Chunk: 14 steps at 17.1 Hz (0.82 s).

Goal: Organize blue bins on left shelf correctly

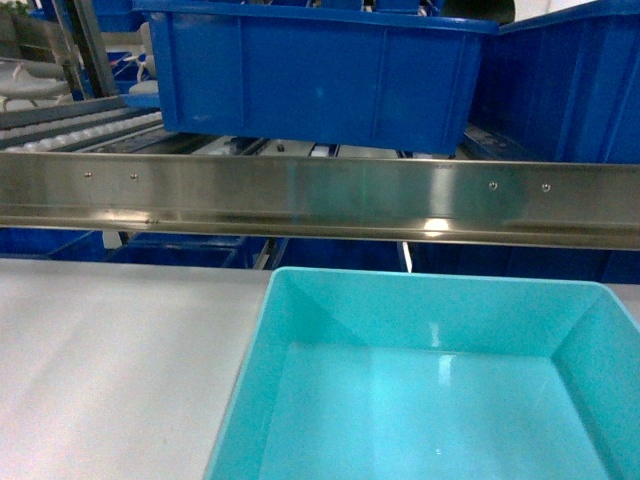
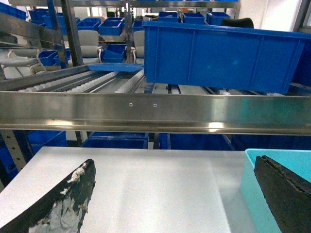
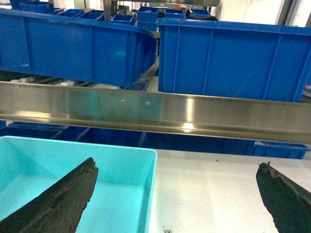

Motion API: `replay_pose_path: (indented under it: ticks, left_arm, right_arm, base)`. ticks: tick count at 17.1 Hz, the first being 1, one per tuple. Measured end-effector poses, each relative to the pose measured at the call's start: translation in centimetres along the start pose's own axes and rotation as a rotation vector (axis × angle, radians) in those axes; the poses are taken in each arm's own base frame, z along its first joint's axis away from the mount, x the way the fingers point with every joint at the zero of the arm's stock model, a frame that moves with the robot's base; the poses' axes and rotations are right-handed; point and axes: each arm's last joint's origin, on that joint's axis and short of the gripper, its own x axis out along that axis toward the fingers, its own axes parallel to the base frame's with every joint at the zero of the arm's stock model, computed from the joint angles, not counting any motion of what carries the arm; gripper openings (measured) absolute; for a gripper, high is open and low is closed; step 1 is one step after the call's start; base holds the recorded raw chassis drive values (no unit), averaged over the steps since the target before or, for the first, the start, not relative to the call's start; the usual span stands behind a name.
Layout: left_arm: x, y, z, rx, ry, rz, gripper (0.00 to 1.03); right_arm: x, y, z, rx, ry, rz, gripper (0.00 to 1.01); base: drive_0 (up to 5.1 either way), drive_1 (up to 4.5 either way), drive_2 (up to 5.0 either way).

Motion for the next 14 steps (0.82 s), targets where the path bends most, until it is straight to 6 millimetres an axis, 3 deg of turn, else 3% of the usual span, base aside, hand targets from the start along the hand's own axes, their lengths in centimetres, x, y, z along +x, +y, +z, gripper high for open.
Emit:
replay_pose_path:
  ticks: [4, 7, 10, 12, 14]
  left_arm:
    - [0.0, -0.1, 0.2, -0.005, -0.017, -0.008, 0.98]
    - [1.1, -0.5, 0.6, -0.007, -0.040, -0.040, 0.98]
    - [3.8, -1.2, 0.4, -0.032, 0.020, -0.099, 0.98]
    - [6.6, -2.3, 1.8, -0.058, 0.070, -0.161, 0.98]
    - [9.2, -3.7, 1.7, -0.059, 0.207, -0.204, 0.98]
  right_arm:
    - [0.0, 0.0, 0.1, 0.000, -0.010, 0.000, 0.98]
    - [1.0, 0.5, 0.5, -0.014, -0.032, 0.031, 0.98]
    - [3.0, 1.7, -0.1, -0.047, 0.055, 0.060, 0.98]
    - [4.8, 2.4, 0.0, -0.081, 0.194, 0.066, 0.98]
    - [6.4, 2.9, 0.4, -0.098, 0.276, 0.065, 0.98]
  base:
    - [0.0, 0.00, 0.0]
    - [0.0, 0.00, 0.0]
    - [0.0, 0.00, 0.0]
    - [0.0, 0.00, 0.0]
    - [0.0, 0.00, 0.0]
